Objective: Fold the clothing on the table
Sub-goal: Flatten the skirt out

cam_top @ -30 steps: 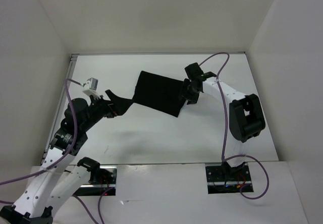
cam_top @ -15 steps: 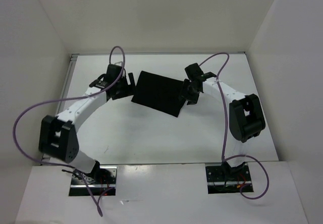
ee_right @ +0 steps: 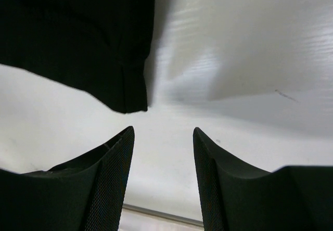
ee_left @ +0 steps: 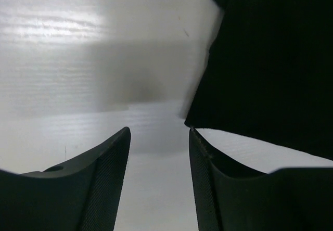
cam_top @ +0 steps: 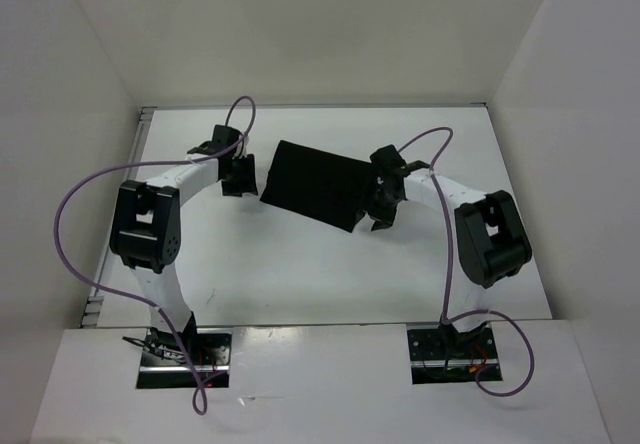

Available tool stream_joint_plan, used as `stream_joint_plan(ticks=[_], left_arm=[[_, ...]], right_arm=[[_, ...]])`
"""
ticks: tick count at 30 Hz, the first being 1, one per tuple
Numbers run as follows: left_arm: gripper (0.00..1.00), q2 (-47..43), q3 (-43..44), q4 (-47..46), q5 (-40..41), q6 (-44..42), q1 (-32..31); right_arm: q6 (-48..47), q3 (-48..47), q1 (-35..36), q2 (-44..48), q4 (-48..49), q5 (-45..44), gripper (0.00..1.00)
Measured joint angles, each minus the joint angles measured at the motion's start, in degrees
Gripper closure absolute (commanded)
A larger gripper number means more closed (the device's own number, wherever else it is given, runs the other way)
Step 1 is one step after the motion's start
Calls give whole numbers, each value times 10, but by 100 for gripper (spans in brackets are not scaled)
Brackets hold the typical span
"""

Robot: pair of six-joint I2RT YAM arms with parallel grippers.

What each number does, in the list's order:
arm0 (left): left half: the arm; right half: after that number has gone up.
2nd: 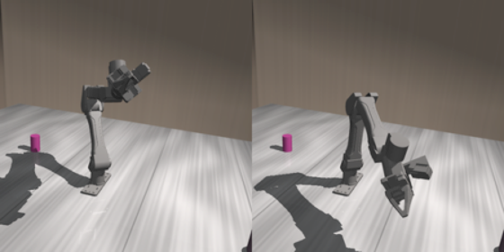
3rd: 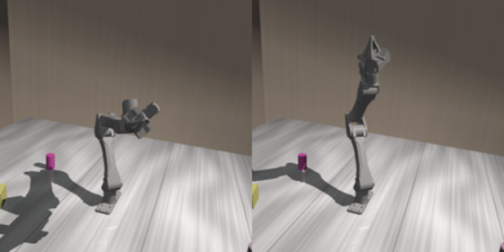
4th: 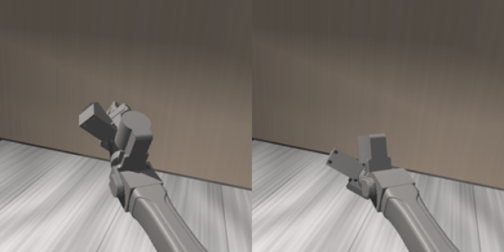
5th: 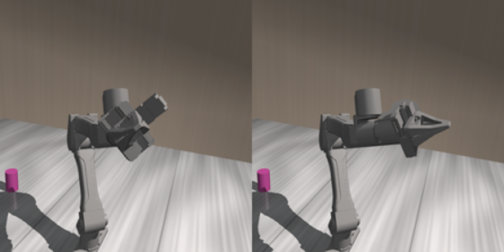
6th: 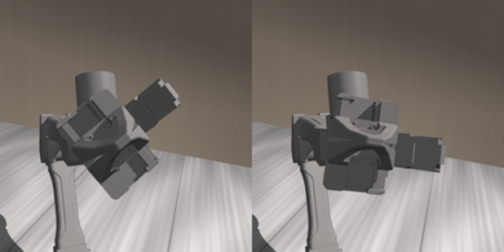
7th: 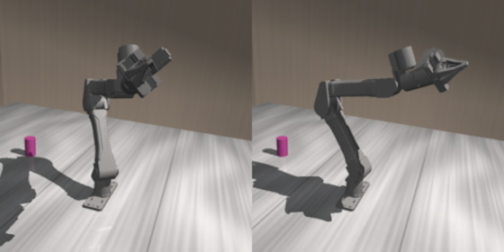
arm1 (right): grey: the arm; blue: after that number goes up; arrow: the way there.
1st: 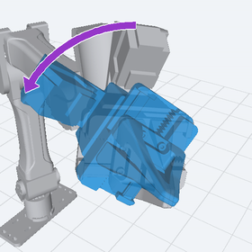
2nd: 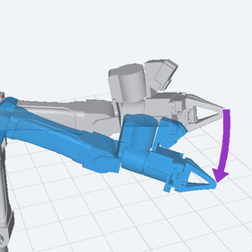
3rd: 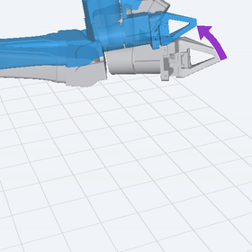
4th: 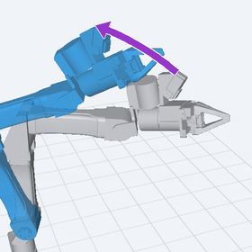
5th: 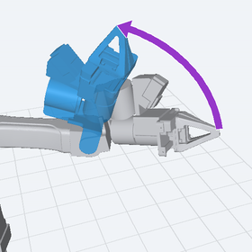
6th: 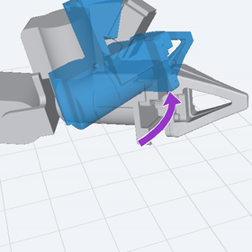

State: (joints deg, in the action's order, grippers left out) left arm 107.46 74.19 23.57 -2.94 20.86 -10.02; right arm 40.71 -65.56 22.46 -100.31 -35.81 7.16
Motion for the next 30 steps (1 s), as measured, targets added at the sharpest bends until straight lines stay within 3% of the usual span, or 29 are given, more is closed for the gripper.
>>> stream_joint_plan(ticks=[17,22,27,30], left_arm=[[39,69,15,-105,-144,-17,36],[50,82,20,-122,-177,-14,36],[52,87,21,-123,-196,-17,36],[62,87,20,-119,-203,-19,36]], right_arm=[[24,30,2,10,80,54,44],[26,26,2,-6,84,50,44],[30,12,2,-30,87,44,44],[34,1,2,-38,88,40,44]])
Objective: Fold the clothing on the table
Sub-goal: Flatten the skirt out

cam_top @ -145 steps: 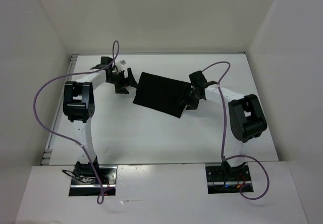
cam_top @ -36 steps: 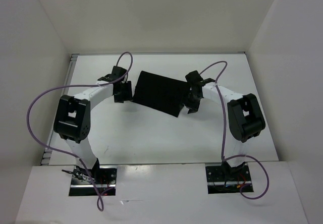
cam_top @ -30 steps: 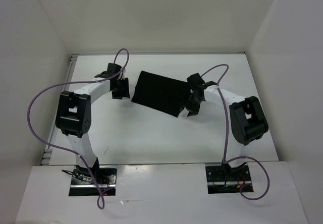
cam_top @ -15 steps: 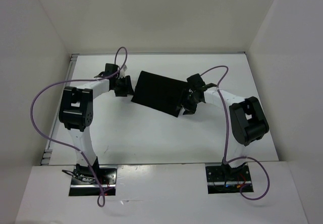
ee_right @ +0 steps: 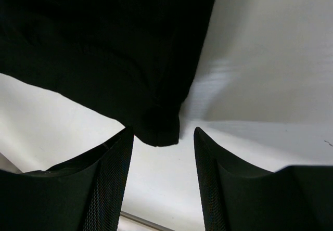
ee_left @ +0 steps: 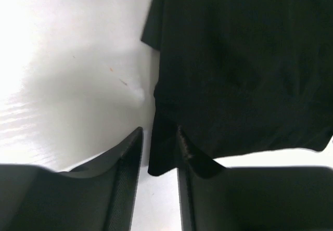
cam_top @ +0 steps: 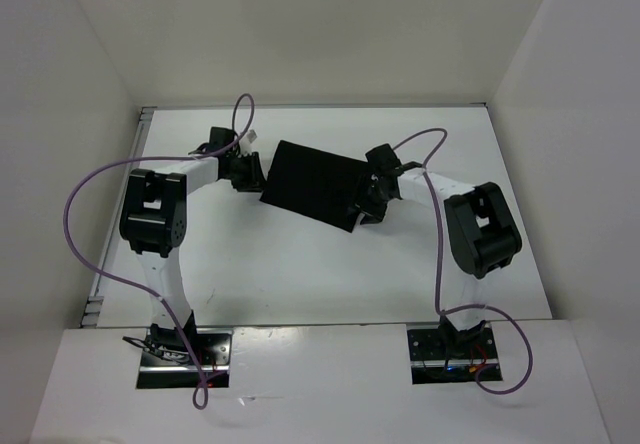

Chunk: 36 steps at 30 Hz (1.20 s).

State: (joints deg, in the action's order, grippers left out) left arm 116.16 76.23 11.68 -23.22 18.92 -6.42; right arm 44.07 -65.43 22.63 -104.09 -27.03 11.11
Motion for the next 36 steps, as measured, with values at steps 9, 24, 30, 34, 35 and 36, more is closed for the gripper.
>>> stream_joint_plan(ticks=[9,24,30,34,35,36], left_arm=[[84,1,-6,22,-24,-9,0],[100,-17,-11,61,-55,-3,-2],[100,-166,-7,112,-66,9,-3],[100,-248,11,115,-89,21,-3],[100,-267,13,117,-96,24,-4],[100,-282,14,121,-102,25,-4]], right_arm=[[7,-11,0,-16,18,-2,62],[5,-24,0,-6,6,-9,100],[-28,-106,0,98,-45,-28,100],[-48,-147,0,153,-52,-21,100],[-55,-148,0,167,-53,-15,100],[-62,-148,0,179,-57,-9,100]])
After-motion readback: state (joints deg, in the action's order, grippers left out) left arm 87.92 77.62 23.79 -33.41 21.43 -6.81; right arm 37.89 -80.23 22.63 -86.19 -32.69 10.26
